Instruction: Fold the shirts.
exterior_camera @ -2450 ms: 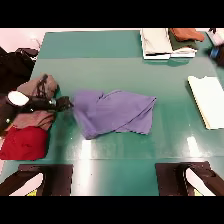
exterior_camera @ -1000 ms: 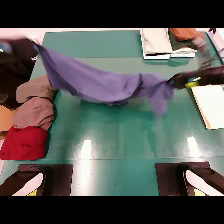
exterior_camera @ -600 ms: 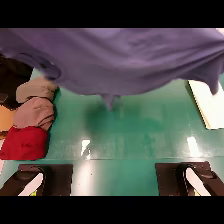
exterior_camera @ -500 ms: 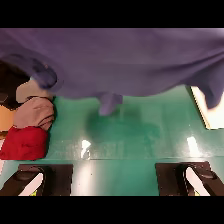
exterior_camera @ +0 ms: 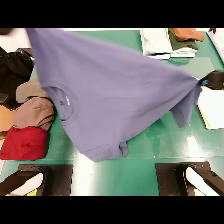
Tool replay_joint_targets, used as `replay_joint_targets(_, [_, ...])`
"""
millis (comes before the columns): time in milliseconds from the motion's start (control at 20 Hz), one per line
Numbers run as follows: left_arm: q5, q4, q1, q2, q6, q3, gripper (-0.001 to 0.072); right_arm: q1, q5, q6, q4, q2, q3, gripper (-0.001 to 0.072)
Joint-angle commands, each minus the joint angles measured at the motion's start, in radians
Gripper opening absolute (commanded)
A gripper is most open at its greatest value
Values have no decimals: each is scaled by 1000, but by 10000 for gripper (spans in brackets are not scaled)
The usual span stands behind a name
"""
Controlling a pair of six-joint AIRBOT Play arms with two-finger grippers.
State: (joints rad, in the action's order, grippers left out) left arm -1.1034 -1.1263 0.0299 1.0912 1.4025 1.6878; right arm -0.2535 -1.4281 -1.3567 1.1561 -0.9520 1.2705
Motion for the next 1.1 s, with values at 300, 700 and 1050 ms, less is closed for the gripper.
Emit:
replay_joint_targets(300, [112, 5, -11, 381, -6, -105, 435, 20, 149, -13, -14, -480, 85, 506])
replay_joint_targets(700, [-160, -76, -115, 168, 61, -323, 520, 27, 76, 14, -12, -336, 80, 429])
replay_joint_targets(1050, [14, 19, 98, -153, 188, -1068, 519, 74, 159, 15, -14, -158, -136, 429])
